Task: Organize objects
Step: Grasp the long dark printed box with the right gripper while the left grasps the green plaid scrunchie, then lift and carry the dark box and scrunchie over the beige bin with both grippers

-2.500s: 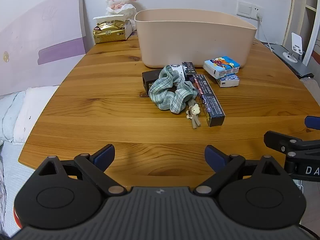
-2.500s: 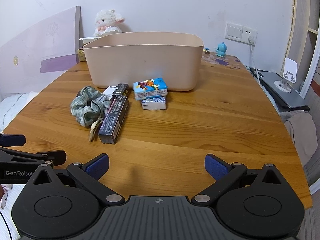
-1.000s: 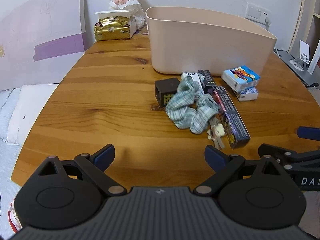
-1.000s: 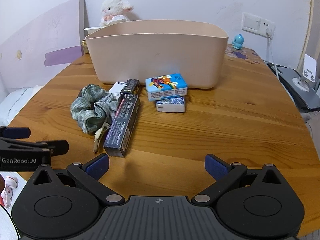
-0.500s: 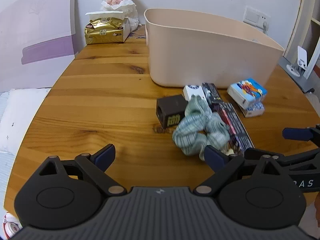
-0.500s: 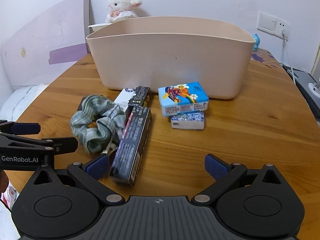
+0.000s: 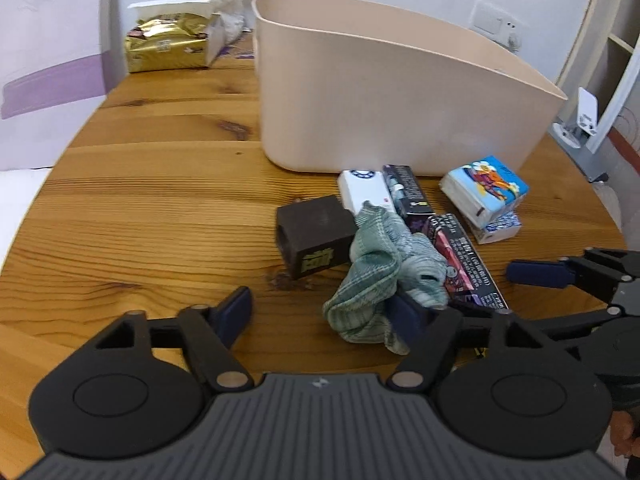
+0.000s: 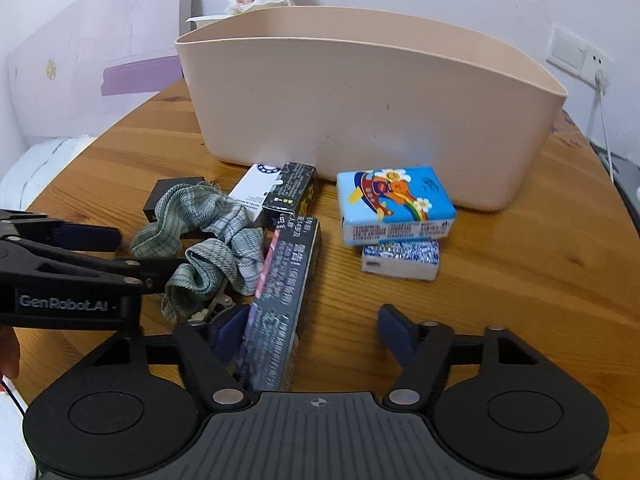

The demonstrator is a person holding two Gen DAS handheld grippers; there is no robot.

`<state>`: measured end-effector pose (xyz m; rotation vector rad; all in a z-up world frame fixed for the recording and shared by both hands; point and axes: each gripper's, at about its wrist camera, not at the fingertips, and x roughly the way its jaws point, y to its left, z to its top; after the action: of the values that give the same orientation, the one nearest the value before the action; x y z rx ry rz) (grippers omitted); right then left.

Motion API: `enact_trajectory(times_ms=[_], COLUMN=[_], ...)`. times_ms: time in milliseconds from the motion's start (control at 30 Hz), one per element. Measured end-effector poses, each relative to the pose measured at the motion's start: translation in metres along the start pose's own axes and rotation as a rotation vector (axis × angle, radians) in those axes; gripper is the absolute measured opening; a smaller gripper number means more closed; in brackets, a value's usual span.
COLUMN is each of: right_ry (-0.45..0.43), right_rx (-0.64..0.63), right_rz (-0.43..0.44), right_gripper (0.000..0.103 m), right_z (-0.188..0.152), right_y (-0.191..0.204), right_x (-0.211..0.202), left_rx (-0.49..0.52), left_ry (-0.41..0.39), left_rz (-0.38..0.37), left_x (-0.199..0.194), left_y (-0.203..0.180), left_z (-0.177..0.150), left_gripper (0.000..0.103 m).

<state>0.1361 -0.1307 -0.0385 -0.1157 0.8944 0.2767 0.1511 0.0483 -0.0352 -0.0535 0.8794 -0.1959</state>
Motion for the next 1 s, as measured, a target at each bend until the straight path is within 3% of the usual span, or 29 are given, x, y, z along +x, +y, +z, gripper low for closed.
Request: enact_trajectory(times_ms=[133,200,333,600,1000], right_ry=[-0.013,-0.017,-0.019,-0.068,-0.283], right_rx=[-0.003,-0.004,-0.003,-0.014,-0.012], right_rz=[0.005,0.008,0.029,0.070,0.028], right_gripper=[0.045,0.026,0.021,0.022,0.022], right_z=[-0.001,-0.001,-0.002,-0.005,0.035], right_y=[-0.001,-0.003,-0.007,-0.016,-0.043], right_x=[-0.002,-0.002,-0.005,-0.030,-0.088], left_rx=[0.034,0.051,0.089,0.078,0.116], left_ry=[-0.003,-0.006,-0.019,-0.046,-0.256], left_rz=[-0.047,-0.066,-0.068,-0.067,-0.005], left_x=[0.001,0.000,-0.002,-0.024,-0.084], left_y=[-0.005,-0.008,-0.017,-0.018,-0.034], left_z=[0.001,0.000,-0.002,-0.001,0.039], left_gripper=[0.042,0.030,0.012,0.008,0.008])
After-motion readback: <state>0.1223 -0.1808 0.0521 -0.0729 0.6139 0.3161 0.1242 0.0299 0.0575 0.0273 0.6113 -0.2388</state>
